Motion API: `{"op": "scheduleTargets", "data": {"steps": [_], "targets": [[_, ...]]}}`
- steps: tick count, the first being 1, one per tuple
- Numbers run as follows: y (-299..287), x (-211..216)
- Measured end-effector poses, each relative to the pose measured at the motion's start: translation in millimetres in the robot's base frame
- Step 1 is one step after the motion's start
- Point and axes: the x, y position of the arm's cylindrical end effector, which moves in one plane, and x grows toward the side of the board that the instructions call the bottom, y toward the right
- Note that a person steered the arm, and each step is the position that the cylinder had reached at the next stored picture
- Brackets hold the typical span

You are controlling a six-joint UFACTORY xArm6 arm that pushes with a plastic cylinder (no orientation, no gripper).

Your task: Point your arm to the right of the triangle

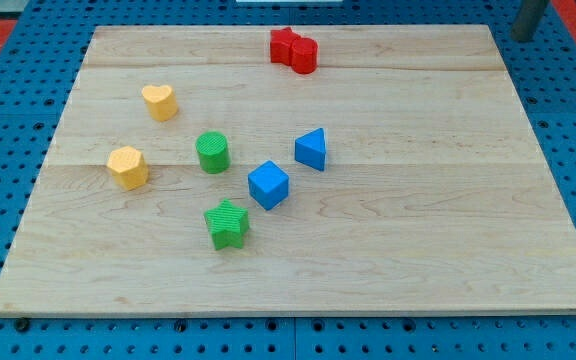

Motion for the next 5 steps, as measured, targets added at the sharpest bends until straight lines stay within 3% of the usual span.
{"op": "scheduleTargets", "data": {"steps": [2, 3, 5], "targets": [[-71.2, 150.9], [-178.0, 189.9], [-211.8, 207.2]]}}
